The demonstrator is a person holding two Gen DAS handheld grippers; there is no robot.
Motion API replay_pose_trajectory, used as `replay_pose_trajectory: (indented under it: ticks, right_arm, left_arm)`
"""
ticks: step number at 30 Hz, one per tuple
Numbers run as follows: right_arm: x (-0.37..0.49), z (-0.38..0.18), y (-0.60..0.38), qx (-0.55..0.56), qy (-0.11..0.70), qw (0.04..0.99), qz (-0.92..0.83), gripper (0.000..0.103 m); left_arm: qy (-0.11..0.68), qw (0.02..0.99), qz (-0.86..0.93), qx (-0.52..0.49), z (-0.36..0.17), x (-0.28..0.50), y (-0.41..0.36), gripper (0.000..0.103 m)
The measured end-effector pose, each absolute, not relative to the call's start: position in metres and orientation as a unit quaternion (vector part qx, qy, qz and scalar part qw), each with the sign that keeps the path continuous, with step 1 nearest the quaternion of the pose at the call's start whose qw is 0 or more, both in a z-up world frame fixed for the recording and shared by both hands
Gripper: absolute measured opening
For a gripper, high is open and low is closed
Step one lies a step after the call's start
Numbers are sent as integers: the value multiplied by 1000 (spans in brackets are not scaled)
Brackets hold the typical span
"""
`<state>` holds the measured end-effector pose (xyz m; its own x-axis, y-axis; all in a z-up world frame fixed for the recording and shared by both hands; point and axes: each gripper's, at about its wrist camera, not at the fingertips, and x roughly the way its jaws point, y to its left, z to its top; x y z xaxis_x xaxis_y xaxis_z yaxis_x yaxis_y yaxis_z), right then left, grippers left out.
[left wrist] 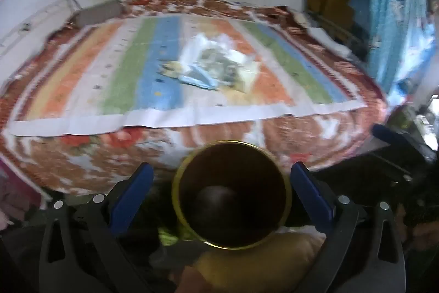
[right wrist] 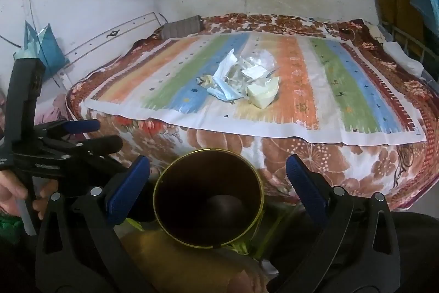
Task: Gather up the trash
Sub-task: 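Move both tools from above the bin toward the trash pile on the bed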
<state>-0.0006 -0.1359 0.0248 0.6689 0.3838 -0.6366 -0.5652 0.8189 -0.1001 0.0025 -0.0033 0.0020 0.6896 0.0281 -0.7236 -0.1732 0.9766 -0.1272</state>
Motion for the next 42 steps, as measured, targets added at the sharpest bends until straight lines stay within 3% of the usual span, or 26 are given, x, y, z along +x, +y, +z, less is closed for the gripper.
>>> replay_pose_trajectory:
  ticks: [42]
  right_arm:
    - [17, 23, -150, -111, 336, 901, 249, 94]
  left_arm:
    - [372, 914, 27, -158, 5, 0, 11, 97]
